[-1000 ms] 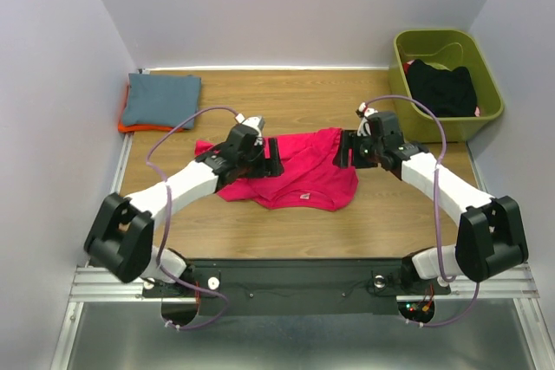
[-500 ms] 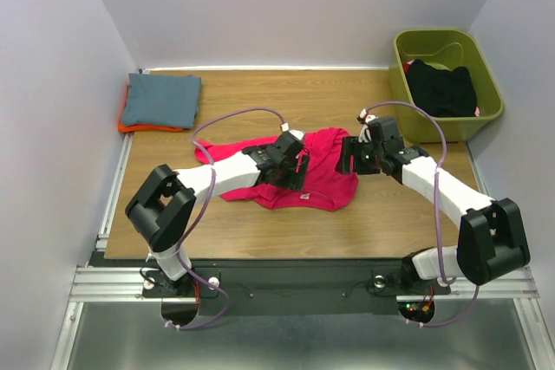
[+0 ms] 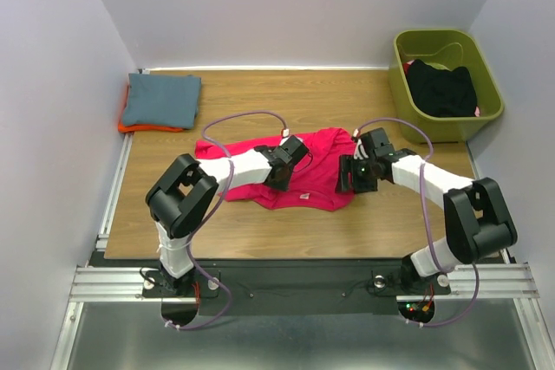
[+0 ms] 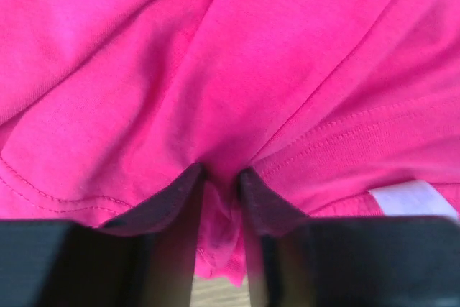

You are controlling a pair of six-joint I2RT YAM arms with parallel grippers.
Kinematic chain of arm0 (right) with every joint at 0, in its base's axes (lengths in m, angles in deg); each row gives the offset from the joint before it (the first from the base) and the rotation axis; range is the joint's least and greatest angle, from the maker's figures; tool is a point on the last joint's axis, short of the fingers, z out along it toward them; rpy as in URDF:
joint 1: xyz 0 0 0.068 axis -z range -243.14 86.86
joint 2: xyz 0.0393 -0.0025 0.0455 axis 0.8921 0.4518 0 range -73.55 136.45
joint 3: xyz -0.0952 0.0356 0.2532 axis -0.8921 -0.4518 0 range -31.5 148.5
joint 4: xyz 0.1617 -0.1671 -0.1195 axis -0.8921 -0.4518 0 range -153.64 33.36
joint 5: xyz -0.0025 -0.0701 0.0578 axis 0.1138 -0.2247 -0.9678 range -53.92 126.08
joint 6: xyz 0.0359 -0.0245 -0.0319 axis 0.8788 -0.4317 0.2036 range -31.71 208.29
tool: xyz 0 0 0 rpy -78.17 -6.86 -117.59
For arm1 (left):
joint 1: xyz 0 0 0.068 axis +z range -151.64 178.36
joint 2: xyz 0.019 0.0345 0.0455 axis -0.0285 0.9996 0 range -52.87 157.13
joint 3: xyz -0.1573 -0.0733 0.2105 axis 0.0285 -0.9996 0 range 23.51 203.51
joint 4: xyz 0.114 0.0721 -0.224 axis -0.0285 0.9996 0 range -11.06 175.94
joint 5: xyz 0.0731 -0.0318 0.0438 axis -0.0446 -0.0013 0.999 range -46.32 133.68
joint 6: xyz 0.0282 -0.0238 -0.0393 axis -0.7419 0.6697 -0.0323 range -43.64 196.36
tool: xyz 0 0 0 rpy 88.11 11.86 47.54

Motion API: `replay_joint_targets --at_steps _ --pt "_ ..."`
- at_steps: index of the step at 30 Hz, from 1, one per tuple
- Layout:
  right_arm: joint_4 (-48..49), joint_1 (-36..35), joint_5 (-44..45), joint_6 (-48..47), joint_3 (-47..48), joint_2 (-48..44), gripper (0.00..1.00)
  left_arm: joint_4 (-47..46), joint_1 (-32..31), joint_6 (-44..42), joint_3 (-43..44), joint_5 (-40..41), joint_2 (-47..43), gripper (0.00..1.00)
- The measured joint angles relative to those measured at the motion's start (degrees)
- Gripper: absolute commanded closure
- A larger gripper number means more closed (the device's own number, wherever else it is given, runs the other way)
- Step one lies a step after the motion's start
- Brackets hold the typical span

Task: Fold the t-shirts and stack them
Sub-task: Move the tshirt to the center of the board

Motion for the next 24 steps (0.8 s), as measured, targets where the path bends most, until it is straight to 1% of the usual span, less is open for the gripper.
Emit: replay_joint_targets --at_steps 1,2,3,4,6,7,10,11,13,16,18,19,20,21,22,23,24 --pt "-0.5 0.0 -0.8 0.0 -0.3 0.9 0.4 0.1 0.2 -0.4 0.2 0.4 0.6 0.75" --pt "-1.1 0.0 -1.8 -0.1 -0.6 1.8 0.45 0.2 0.4 -0.9 0.5 0.7 1.0 0.79" --pt "-1.4 0.0 -2.5 0.1 -0.7 2.3 0.51 0.3 0.7 -1.3 0.9 1.0 1.3 0.81" --pt "-1.9 0.0 -3.7 0.1 -0.8 3.0 0.66 0.3 0.9 -1.5 1.2 1.1 1.4 0.82" --pt "-2.3 -0.2 -5.3 0.0 -0.8 3.7 0.79 0.3 1.9 -2.6 1.9 1.4 2.0 0.83" --pt "-2.5 -0.4 -6.1 0.0 -0.8 3.9 0.87 0.3 2.4 -3.0 2.4 1.7 2.4 0.83" --pt "-2.8 -2.1 -8.6 0.2 -0.8 4.2 0.98 0.6 4.3 -5.2 4.8 2.4 4.0 0.84" --pt "-2.9 -3.1 -9.2 0.2 -0.6 4.3 0.99 0.7 5.5 -6.3 6.2 2.7 5.1 0.84" --pt "-3.2 -5.7 -10.4 0.8 0.4 5.0 0.99 1.3 7.2 -8.6 9.5 3.2 7.1 0.84" --pt "-3.7 -11.6 -11.8 2.3 5.2 7.1 0.99 1.1 10.1 -12.6 15.3 3.6 10.7 0.83" --pt "-2.7 -15.8 -12.6 4.0 9.0 8.2 0.99 0.4 12.0 -15.5 19.2 3.5 12.3 0.74" --pt "-1.5 -17.6 -13.0 5.0 10.8 8.7 0.99 0.0 12.8 -16.8 20.3 3.3 12.6 0.67" --pt "-0.1 -19.9 -13.4 5.9 13.2 9.4 0.97 -0.7 13.9 -18.3 21.8 3.2 12.6 0.63" --pt "0.9 -21.1 -13.6 6.6 14.7 9.8 0.91 -1.1 14.7 -19.4 22.7 3.2 12.6 0.58" --pt "1.7 -22.1 -13.7 7.1 15.8 10.0 0.77 -1.8 15.6 -20.3 23.9 3.0 12.6 0.49" --pt "2.4 -23.0 -13.4 8.0 17.1 10.0 0.69 -3.0 16.5 -21.1 24.6 2.9 12.5 0.45" --pt "2.7 -23.3 -13.2 8.2 17.6 9.9 0.53 -4.0 17.3 -21.6 24.8 2.7 12.1 0.34"
